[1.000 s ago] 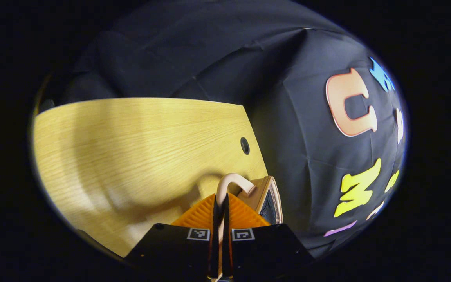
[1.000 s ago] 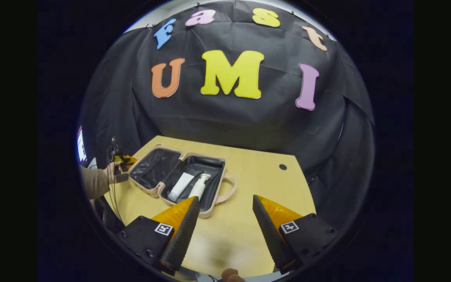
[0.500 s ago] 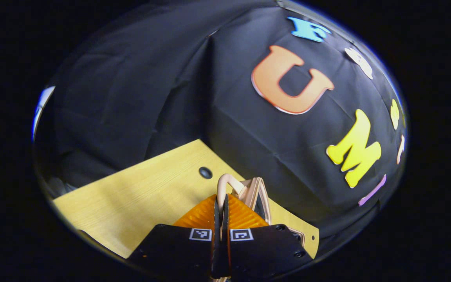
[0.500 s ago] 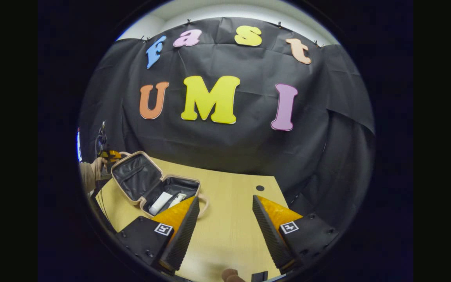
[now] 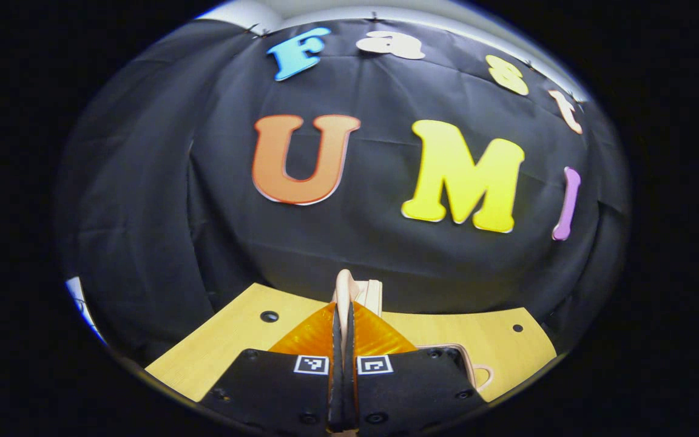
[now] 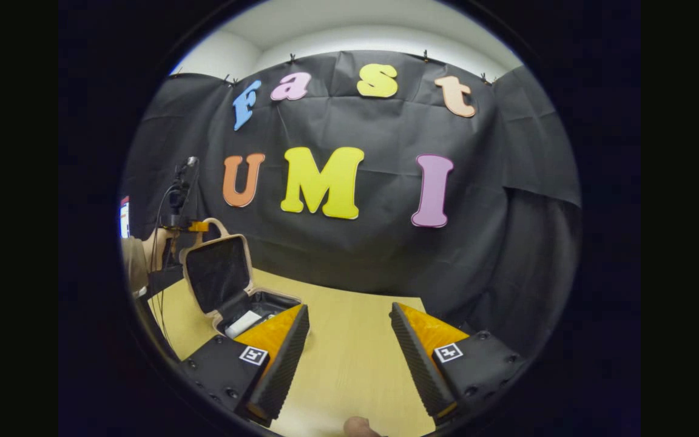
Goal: First open the suitcase, pack the skin care products into it, and then close the suitcase.
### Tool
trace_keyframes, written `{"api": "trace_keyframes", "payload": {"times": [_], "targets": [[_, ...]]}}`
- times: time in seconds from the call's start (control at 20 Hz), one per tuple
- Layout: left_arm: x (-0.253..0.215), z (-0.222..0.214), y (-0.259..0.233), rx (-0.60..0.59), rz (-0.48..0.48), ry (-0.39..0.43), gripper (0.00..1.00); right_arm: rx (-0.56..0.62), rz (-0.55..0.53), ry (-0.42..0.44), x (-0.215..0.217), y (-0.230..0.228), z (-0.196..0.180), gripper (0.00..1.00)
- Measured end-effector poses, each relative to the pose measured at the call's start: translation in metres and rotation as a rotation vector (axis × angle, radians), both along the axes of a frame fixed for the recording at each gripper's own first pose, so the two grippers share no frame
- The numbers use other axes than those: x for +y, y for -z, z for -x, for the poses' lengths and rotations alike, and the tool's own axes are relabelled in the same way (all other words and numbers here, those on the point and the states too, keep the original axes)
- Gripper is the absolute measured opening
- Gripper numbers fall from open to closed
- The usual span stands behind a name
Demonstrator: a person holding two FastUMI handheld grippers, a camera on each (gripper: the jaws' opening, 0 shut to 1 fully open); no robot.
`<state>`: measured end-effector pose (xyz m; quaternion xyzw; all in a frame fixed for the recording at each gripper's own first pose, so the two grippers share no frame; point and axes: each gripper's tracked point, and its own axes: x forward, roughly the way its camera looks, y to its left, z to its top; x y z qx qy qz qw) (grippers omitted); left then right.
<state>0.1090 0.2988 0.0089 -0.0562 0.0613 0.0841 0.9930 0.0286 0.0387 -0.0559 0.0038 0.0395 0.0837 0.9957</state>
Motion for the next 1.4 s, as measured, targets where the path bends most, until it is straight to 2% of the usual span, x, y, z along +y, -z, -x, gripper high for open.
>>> {"api": "trace_keyframes", "payload": {"times": [0.35, 0.7, 0.9, 1.2, 1.4], "targets": [[-0.143, -0.018, 0.024, 0.053, -0.092, 0.107, 0.03, 0.056, -0.061, 0.013, -0.062, 0.03, -0.013, 0.81], [-0.234, -0.03, 0.099, 0.192, -0.201, 0.205, 0.03, 0.174, -0.107, 0.038, -0.104, 0.089, -0.023, 0.81], [-0.258, -0.037, 0.142, 0.284, -0.219, 0.217, 0.03, 0.207, -0.069, 0.018, -0.123, 0.122, -0.02, 0.81], [-0.271, -0.047, 0.192, 0.408, -0.302, 0.209, 0.04, 0.259, -0.082, 0.088, -0.168, 0.157, -0.013, 0.79], [-0.273, -0.045, 0.204, 0.448, -0.384, 0.171, 0.05, 0.26, -0.09, 0.139, -0.191, 0.161, -0.005, 0.81]]}}
